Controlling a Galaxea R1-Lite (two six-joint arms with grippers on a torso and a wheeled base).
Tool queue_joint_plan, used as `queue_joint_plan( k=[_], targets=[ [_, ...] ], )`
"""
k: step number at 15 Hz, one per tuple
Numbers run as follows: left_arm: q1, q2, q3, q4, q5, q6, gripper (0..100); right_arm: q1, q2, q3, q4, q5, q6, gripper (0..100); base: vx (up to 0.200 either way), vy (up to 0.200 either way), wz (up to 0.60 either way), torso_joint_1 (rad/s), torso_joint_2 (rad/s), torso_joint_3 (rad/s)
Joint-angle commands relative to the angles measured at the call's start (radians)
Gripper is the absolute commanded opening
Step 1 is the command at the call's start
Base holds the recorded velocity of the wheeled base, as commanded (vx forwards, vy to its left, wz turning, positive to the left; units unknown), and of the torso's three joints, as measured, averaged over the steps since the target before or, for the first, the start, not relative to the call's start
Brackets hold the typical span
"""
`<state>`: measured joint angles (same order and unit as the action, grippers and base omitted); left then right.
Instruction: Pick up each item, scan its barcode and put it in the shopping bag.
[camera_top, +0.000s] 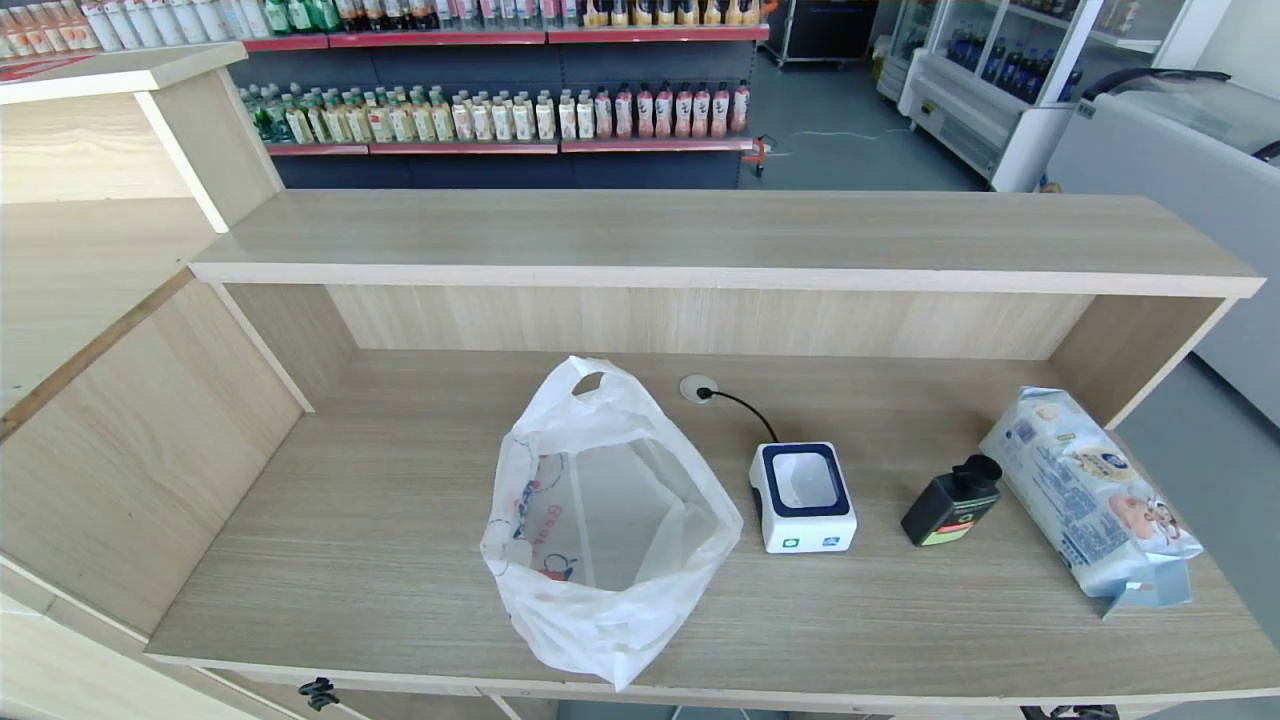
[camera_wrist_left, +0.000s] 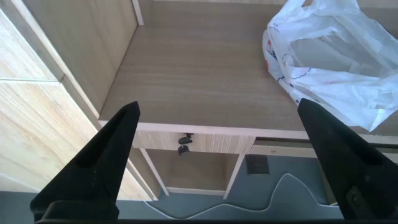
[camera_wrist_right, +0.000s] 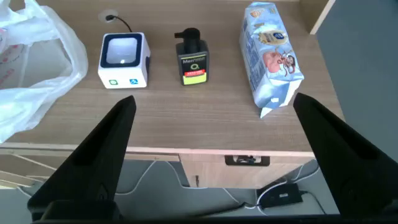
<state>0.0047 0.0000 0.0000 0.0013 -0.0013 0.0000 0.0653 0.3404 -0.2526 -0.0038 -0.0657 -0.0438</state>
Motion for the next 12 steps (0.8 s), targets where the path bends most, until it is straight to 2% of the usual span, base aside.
queue_joint_plan(
  k=[1, 2, 5, 8, 10, 12],
  targets=[
    [0.0, 0.0, 0.0, 0.0, 0.0, 0.0, 100, 0.033, 0.68, -0.251, -0.338, 0.041, 0.004, 100, 0.0, 0.0, 0.0, 0.0, 0.0, 0.0],
    [0.0, 0.0, 0.0, 0.0, 0.0, 0.0, 100, 0.018, 0.809, -0.249, -0.467, 0.07, -0.024, 100, 0.0, 0.0, 0.0, 0.0, 0.0, 0.0],
    [0.0, 0.0, 0.0, 0.0, 0.0, 0.0, 100, -0.044, 1.031, -0.254, -0.599, 0.161, -0.087, 100, 0.0, 0.0, 0.0, 0.0, 0.0, 0.0],
    [0.0, 0.0, 0.0, 0.0, 0.0, 0.0, 100, -0.104, 1.158, -0.257, -0.601, 0.242, -0.11, 100, 0.0, 0.0, 0.0, 0.0, 0.0, 0.0],
    [0.0, 0.0, 0.0, -0.001, 0.0, 0.0, 100, -0.119, 1.187, -0.254, -0.601, 0.253, -0.113, 100, 0.0, 0.0, 0.0, 0.0, 0.0, 0.0],
    [0.0, 0.0, 0.0, 0.0, 0.0, 0.0, 100, -0.148, 1.184, -0.192, -0.591, 0.257, -0.119, 100, 0.0, 0.0, 0.0, 0.0, 0.0, 0.0]
  ],
)
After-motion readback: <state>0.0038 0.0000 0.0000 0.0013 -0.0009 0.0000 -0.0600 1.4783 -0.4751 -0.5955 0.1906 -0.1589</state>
